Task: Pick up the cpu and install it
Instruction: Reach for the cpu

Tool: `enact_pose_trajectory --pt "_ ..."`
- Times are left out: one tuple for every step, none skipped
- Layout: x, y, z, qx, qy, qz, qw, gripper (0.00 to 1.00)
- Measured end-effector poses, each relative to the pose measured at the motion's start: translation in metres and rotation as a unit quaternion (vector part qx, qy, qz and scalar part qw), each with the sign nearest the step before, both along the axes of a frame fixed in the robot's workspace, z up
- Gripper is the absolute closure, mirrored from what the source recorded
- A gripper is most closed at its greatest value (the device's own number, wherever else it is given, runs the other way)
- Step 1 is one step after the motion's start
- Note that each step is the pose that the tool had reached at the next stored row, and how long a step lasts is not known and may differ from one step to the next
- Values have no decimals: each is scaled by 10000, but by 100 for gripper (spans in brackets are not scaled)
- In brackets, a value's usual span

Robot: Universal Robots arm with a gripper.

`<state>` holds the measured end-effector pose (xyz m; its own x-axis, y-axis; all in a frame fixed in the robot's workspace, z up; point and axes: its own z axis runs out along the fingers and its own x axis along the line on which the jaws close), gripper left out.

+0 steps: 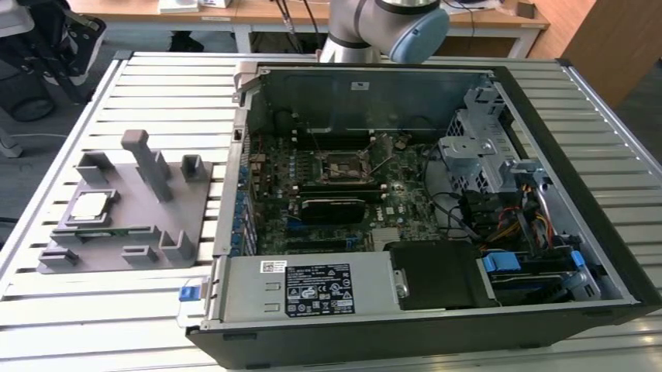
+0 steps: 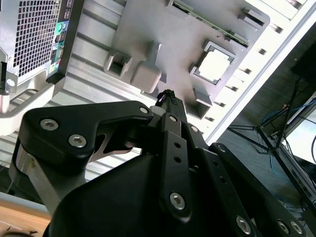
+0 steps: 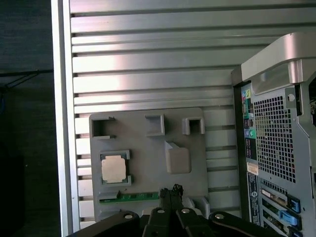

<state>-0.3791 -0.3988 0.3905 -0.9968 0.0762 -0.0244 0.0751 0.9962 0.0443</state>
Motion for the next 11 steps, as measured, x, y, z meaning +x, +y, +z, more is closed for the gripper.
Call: enact_pose_trajectory --pt "-13 0 0 0 0 0 10000 89" --pt "-25 0 -1 0 0 0 10000 89" --pt "-36 0 -1 0 0 0 10000 89" --pt "-47 0 -2 0 0 0 10000 89" --pt "-60 0 -2 0 0 0 10000 89" --pt "-71 0 -3 0 0 0 10000 89" --pt "-82 0 -3 0 0 0 10000 89" --pt "-93 0 -4 0 0 0 10000 89" --pt "-104 0 -5 0 0 0 10000 89" --pt "-115 0 -6 0 0 0 10000 89" --pt "-124 0 -6 0 0 0 10000 89"
